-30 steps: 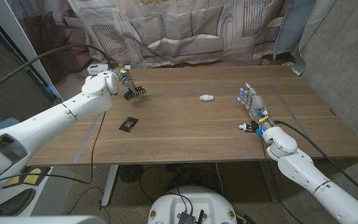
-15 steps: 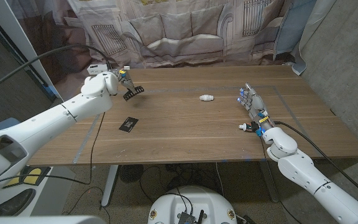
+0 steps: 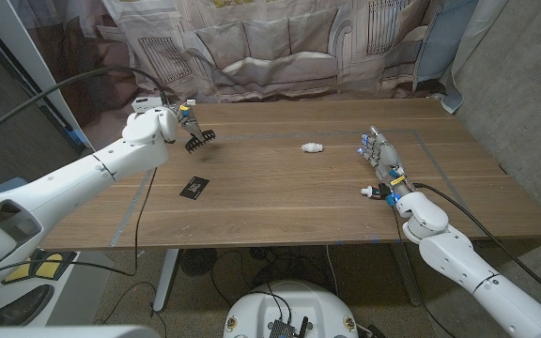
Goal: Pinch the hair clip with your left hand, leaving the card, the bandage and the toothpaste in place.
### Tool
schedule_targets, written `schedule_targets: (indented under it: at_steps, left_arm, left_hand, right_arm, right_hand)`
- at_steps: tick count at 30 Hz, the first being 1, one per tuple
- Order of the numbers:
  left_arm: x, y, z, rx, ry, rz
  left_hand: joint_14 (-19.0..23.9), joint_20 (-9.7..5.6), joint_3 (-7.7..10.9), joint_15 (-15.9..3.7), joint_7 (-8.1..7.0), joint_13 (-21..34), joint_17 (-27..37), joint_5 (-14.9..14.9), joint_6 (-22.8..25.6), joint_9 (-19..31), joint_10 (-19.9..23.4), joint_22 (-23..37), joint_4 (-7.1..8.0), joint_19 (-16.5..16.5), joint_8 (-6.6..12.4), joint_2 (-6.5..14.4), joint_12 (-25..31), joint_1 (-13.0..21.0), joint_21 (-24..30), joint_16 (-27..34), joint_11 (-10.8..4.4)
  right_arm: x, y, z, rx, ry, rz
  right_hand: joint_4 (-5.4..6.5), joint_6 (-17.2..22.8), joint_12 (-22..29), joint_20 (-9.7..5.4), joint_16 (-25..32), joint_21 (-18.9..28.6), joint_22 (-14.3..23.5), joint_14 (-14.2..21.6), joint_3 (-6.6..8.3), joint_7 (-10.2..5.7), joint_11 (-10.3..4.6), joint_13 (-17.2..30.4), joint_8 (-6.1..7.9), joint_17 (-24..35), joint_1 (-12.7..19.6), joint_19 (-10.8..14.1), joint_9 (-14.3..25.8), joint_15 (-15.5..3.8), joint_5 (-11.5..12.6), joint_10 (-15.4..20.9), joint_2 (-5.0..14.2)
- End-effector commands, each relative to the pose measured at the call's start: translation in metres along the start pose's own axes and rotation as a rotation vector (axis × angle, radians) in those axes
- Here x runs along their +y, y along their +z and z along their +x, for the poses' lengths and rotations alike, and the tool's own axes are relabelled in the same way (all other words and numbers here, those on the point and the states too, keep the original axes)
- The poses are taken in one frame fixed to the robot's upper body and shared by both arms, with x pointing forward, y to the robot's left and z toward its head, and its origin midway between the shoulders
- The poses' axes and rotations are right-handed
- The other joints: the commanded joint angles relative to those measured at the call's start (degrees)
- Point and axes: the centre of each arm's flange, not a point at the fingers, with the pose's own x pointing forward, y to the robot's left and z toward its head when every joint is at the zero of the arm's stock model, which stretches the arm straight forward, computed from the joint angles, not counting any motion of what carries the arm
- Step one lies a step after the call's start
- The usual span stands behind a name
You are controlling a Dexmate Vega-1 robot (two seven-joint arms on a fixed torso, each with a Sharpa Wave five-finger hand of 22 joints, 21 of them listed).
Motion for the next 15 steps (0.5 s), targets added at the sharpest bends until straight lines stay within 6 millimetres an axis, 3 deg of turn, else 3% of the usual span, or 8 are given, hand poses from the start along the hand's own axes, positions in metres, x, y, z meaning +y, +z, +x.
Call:
schedule_targets:
  at_steps: [1,15]
  left_arm:
    - [0.0012,0.0011,0.0064,0.016,-0.05,0.037]
    - [-0.0008,-0.0012,0.0135,0.031,-0.057,0.034]
  left_hand:
    - [-1.16,-0.08,0.11,-1.95,-0.1,-0.02,0.12,0.2,-1.19,0.01,-0.93,0.3,-0.37,-0.61,-0.12,-0.25,-0.34,-0.61,-0.32,-0.16,0.22]
    - [-1.07,-0.18,0.07,-1.99,-0.1,-0.24,0.12,0.24,-0.8,-0.03,-0.69,0.3,-0.42,-0.64,0.38,-0.24,0.08,-0.95,-0.2,0.21,0.07]
  right_arm:
    - [0.0002,-0.0033,0.0027,0.006,0.002,0.003]
    - [-0.0004,-0.0056,0.005,0.015,0.002,0.011]
  right_hand:
    - [-0.06,0.49,-0.13,0.41,-0.32,0.11,0.19,0.25,-0.31,0.12,0.28,0.32,0.05,0.18,0.58,0.12,0.12,0.2,-0.03,0.16,0.21]
    - [-0.07,0.49,-0.15,0.42,-0.31,0.11,0.19,0.28,-0.33,0.08,0.2,0.32,0.04,0.18,0.62,0.12,0.12,0.23,-0.03,0.15,0.23]
